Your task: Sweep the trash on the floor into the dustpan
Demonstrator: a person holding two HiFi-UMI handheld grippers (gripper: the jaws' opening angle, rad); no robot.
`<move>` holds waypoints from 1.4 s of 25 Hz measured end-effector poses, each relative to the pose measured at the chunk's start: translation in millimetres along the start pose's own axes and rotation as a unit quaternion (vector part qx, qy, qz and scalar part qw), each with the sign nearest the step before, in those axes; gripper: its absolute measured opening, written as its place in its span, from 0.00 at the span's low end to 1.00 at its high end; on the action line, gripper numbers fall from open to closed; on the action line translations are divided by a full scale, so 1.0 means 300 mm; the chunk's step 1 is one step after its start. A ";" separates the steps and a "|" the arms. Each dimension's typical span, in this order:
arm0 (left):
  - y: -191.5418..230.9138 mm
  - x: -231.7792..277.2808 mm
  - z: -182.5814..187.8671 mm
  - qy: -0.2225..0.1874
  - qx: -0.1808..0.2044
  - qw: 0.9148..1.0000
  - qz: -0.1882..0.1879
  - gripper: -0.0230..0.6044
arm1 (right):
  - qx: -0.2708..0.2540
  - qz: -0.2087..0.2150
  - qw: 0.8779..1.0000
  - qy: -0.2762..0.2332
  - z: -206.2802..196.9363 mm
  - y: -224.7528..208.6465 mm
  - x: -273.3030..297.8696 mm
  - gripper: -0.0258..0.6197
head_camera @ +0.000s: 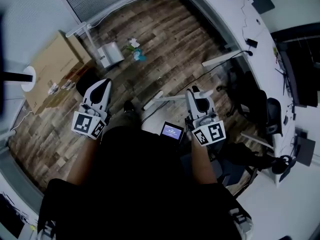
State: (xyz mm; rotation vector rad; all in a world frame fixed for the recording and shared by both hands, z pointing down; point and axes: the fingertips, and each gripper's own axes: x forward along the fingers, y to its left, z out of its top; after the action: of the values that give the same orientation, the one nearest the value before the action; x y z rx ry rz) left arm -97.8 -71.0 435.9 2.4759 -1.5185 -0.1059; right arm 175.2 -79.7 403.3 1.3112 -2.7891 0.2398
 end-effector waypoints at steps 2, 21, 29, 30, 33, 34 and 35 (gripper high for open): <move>0.082 0.058 0.048 -0.010 -0.005 1.000 0.004 0.03 | -0.004 0.011 1.000 -0.003 0.036 -0.041 0.090 0.18; 0.673 0.379 0.152 0.005 0.012 0.993 0.117 0.03 | -0.040 0.091 0.995 -0.023 0.184 -0.450 0.899 0.18; 0.892 0.509 0.163 0.125 0.108 0.968 0.187 0.12 | -0.021 0.226 0.974 0.010 0.151 -0.594 1.155 0.18; 0.923 0.520 0.164 0.152 0.131 0.962 0.185 0.14 | -0.018 0.241 0.970 0.015 0.144 -0.606 1.181 0.18; 0.987 0.553 0.129 0.244 0.180 0.940 0.155 0.21 | -0.014 0.276 0.961 0.022 0.117 -0.645 1.252 0.18; 1.002 0.561 0.103 0.278 0.193 0.931 0.139 0.24 | -0.015 0.283 0.959 0.025 0.107 -0.661 1.276 0.18; 1.015 0.567 0.070 0.314 0.206 0.919 0.120 0.26 | -0.019 0.289 0.957 0.029 0.096 -0.677 1.298 0.18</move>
State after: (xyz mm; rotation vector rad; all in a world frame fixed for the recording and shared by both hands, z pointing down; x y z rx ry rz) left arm -288.4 -357.4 497.8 2.2176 -1.6216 1.0445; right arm 83.2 -508.3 442.1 0.4384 -3.0289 0.2361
